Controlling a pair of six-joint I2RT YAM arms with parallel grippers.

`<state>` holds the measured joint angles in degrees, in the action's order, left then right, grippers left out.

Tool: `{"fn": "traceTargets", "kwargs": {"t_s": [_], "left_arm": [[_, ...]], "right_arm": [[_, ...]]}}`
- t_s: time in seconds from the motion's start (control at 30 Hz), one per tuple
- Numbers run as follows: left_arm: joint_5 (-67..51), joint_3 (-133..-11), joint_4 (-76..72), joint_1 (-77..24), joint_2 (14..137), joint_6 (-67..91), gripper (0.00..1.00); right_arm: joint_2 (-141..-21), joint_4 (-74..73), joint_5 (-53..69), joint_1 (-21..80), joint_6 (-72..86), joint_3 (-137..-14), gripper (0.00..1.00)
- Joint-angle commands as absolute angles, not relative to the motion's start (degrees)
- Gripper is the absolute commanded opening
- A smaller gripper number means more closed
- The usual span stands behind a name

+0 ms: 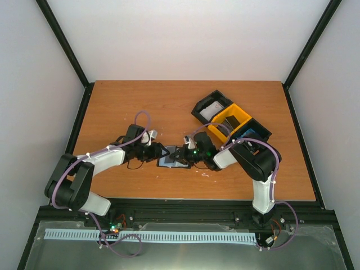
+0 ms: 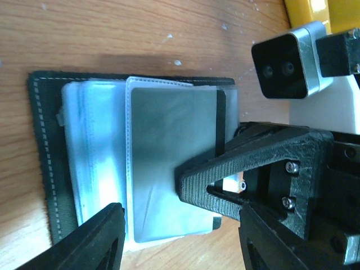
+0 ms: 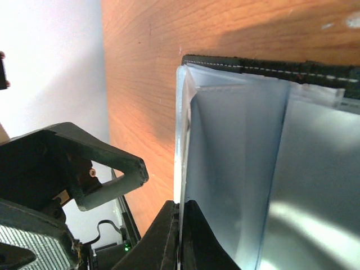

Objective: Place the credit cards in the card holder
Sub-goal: Insert the credit card into the card holder.

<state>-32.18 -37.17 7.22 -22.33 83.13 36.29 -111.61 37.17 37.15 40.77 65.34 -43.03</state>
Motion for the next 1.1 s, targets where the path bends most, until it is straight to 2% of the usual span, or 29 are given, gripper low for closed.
{"fn": "traceTargets", "kwargs": {"t_s": [0.0,0.53,0.77,0.9,1.07], "left_arm": [[-36.6,-39.7,5.5,-22.0,84.2,36.3,0.57],[-45.2,-38.5,-0.8,-17.9,89.3,41.4,0.59],[-46.9,-39.5,0.0,-17.8,92.7,39.5,0.52],[-47.8,-40.2,1.0,-17.8,94.4,38.1,0.52],[-51.2,-38.2,-3.1,-17.8,94.0,39.8,0.48]], "right_arm": [[-112.8,48.2,39.2,40.2,68.2,-41.0,0.03],[-114.3,56.2,40.0,39.6,71.0,-38.3,0.03],[-115.1,57.3,40.9,39.7,71.5,-38.5,0.04],[-115.4,57.5,41.7,39.6,71.7,-38.6,0.04],[-115.8,57.6,42.4,39.6,71.8,-38.8,0.07]]}}
